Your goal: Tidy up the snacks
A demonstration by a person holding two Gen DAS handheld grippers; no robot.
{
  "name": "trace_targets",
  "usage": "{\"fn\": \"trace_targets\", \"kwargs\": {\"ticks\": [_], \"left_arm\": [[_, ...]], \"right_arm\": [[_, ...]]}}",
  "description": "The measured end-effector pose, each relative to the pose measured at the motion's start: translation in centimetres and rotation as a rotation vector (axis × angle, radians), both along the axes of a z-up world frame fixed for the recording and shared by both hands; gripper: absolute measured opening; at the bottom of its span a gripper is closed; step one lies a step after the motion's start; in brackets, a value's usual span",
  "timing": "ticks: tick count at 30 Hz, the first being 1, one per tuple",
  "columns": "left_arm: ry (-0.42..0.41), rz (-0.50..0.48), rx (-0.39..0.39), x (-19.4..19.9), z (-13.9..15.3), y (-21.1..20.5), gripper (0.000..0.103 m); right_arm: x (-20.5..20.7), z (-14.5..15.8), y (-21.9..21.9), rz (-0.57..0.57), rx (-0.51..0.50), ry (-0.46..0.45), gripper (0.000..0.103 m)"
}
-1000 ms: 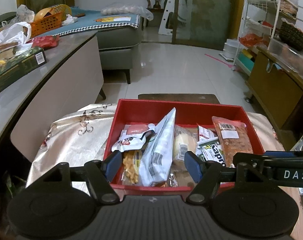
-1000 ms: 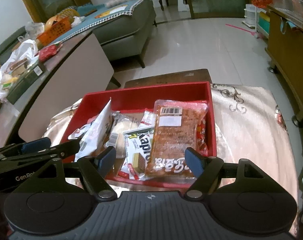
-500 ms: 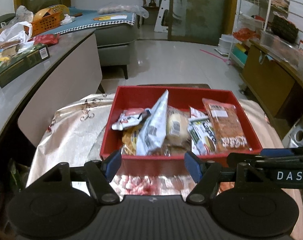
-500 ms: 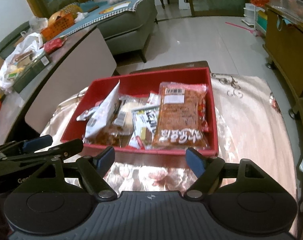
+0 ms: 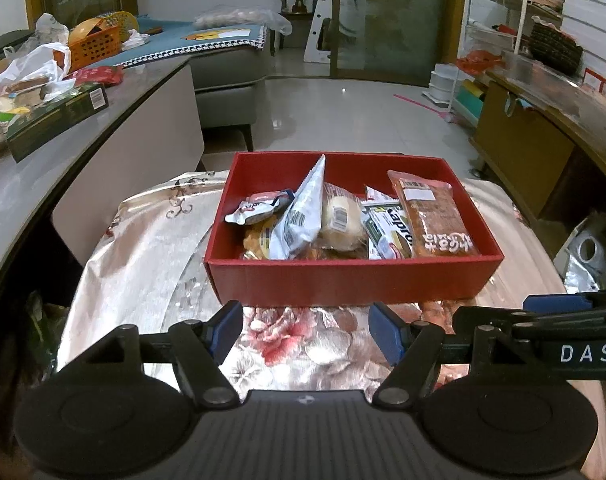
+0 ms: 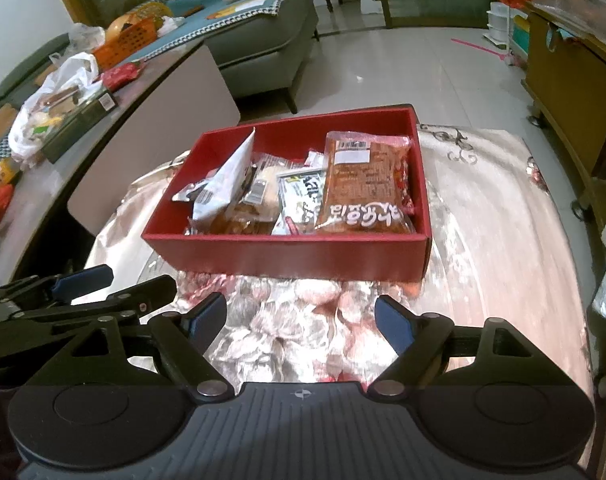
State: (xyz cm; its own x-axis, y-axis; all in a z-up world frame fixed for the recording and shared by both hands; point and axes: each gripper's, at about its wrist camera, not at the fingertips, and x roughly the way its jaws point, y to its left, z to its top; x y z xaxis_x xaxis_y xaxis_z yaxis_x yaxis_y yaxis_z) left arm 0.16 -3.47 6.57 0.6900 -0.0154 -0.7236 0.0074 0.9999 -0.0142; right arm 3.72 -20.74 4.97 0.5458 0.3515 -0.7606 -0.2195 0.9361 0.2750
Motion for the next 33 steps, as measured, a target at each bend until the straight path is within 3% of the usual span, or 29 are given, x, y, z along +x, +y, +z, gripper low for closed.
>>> {"fn": "trace_targets", "kwargs": {"ticks": [11,15,19,33], "left_arm": [[0.012,0.003,-0.011,-3.3,-0.3,0.0,0.063],[0.013,0.021,-0.028,-4.3,-0.4,0.3,0.074],[0.021,0.034,-0.052,-4.9,-0.5,0.6,0.077],[0.033,0.041,0.015,-6.2,-1.1,-0.5,0.080]], "right_arm": [[-3.2,-0.1,-0.1,0.008,-0.009,0.010,0.087],[-4.2,0.0,-0.1,0.014,-0.005,0.012,0.087],[-4.9,0.2,-0.1,0.018,-0.001,0.008,0.088],[-6.1,-0.5,-0.5,0.004,-0.039,0.042,0.092]]}}
